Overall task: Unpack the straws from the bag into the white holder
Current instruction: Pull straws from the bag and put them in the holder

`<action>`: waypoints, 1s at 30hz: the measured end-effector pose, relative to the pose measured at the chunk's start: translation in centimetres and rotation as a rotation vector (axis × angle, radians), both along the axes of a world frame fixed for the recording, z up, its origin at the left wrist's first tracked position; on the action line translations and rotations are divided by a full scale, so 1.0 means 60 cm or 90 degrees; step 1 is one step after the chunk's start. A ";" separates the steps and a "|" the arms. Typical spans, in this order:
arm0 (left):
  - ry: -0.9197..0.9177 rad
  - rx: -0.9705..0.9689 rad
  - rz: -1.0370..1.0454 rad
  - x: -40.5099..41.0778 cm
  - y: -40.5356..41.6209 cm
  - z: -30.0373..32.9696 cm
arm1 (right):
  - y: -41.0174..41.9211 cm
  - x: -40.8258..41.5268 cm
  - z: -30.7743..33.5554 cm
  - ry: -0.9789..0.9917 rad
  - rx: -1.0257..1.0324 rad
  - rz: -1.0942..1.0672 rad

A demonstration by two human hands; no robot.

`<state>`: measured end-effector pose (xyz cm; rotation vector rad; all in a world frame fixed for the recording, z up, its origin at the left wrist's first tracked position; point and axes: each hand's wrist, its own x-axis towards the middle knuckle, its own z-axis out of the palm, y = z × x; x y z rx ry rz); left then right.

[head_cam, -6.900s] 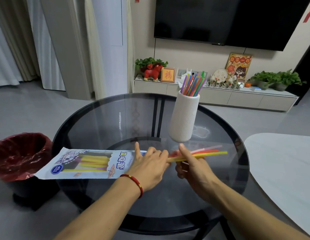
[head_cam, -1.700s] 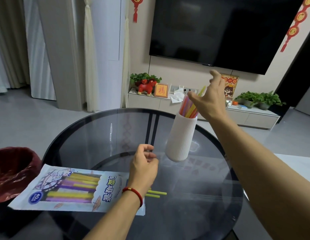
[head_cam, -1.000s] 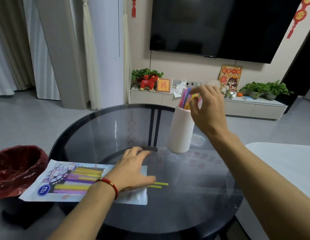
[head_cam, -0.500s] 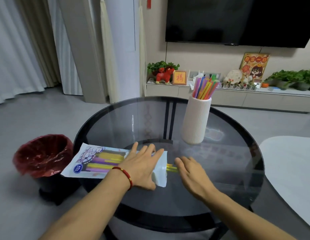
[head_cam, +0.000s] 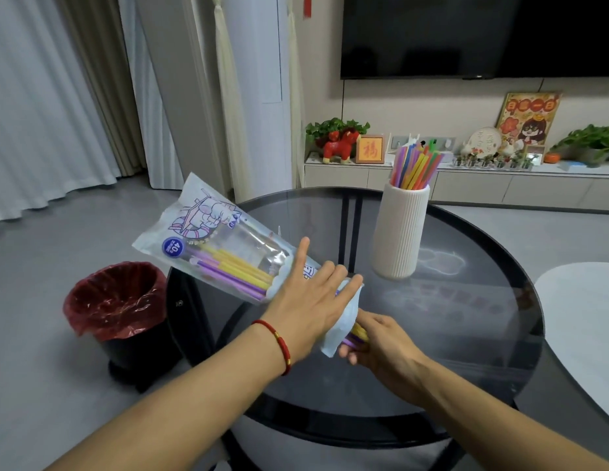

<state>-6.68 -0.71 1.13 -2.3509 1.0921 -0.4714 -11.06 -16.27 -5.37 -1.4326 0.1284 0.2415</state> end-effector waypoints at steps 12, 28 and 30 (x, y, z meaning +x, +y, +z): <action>0.242 -0.185 0.099 0.026 0.039 -0.049 | -0.050 0.013 0.010 -0.290 -0.418 -0.167; 0.433 -0.359 0.044 0.027 -0.013 -0.052 | -0.204 -0.058 0.117 -0.358 -0.479 -0.204; 0.391 -0.391 0.000 0.022 -0.043 -0.060 | -0.201 -0.069 0.134 -0.378 -0.467 -0.200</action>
